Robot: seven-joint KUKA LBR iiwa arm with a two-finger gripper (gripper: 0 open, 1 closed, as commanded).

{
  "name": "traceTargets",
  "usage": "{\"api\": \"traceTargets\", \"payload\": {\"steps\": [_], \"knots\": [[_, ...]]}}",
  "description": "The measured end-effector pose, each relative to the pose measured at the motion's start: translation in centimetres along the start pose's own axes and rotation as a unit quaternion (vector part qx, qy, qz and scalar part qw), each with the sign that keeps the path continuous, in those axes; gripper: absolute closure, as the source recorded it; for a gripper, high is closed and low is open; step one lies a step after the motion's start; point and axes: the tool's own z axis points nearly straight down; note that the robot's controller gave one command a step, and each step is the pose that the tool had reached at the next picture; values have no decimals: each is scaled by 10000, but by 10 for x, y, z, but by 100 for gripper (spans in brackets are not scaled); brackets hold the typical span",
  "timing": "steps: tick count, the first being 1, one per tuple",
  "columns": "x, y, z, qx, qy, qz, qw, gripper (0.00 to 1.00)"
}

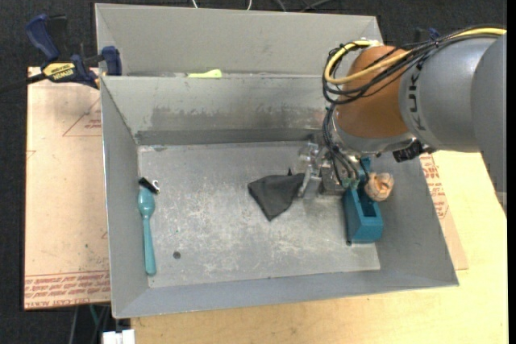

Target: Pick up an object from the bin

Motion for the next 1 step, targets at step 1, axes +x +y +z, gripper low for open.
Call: {"api": "traceTargets", "payload": {"steps": [1], "knots": [[0,0,0,-2,0,3,10000,100]]}}
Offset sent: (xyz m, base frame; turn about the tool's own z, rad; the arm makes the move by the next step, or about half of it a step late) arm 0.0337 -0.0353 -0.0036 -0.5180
